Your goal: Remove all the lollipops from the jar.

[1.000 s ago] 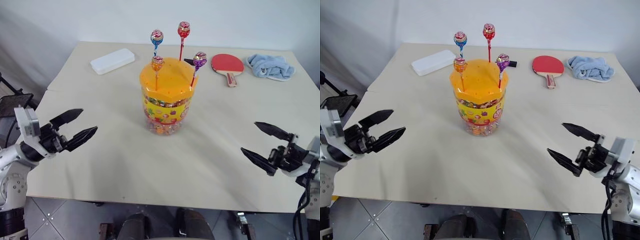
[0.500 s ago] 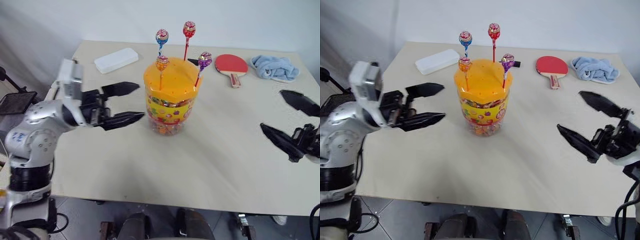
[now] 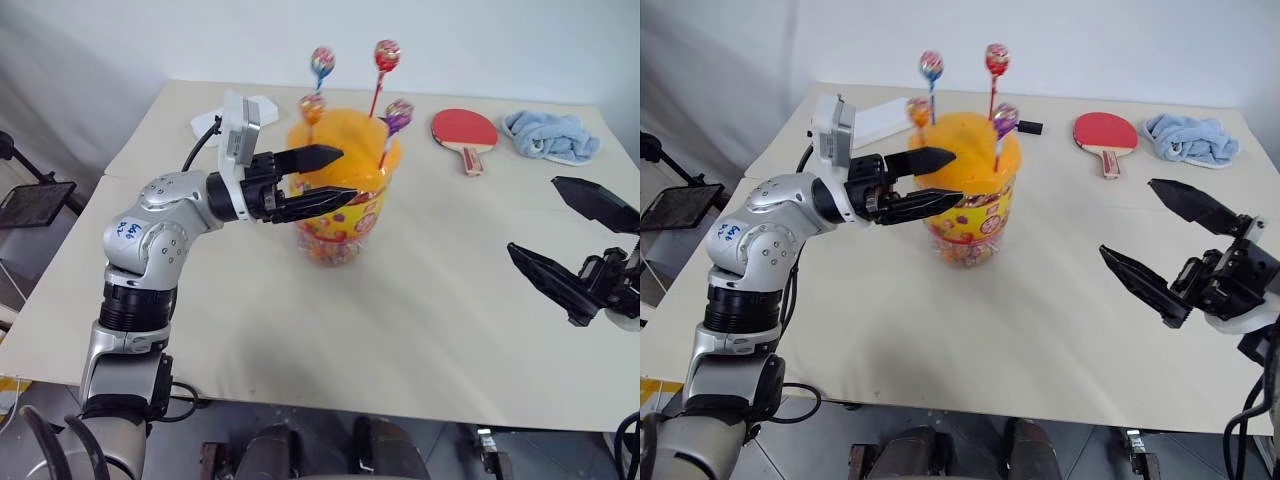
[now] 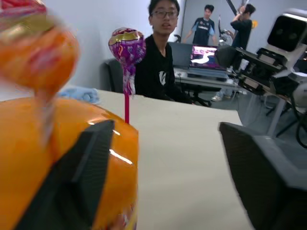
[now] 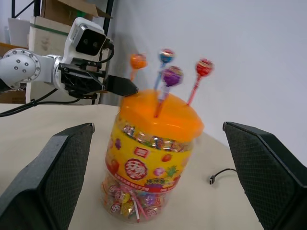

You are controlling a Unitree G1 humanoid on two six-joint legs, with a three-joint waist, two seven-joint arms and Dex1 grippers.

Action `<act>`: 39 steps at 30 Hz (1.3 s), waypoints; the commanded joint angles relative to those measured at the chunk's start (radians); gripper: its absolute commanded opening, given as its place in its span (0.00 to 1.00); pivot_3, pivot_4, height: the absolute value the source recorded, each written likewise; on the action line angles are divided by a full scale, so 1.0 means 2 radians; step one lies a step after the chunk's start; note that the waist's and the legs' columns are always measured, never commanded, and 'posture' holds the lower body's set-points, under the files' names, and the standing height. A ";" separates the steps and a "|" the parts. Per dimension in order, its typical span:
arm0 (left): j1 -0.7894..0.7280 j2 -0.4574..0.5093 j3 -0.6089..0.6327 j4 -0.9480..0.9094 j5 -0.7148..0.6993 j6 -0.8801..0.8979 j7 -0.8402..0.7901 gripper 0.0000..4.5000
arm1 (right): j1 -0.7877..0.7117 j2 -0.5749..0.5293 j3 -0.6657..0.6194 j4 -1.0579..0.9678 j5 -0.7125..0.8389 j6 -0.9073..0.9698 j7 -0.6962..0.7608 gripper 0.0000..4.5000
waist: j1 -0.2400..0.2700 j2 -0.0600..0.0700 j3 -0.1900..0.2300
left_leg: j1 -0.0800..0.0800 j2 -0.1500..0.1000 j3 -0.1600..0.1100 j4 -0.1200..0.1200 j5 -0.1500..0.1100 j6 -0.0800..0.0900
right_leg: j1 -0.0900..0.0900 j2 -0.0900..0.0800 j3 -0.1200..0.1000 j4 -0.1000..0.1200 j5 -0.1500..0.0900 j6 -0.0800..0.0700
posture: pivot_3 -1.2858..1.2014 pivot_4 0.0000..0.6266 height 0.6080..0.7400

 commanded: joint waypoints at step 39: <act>-0.027 0.013 0.160 0.080 -0.083 0.020 -0.034 0.01 | -0.080 0.023 0.051 0.048 0.047 0.008 0.068 1.00 | -0.003 -0.001 0.000 | 0.000 0.000 0.000 0.000 0.000 0.000 | 0.000 0.000 -0.001 0.000 0.000 0.000 | 0.52 0.24 1.00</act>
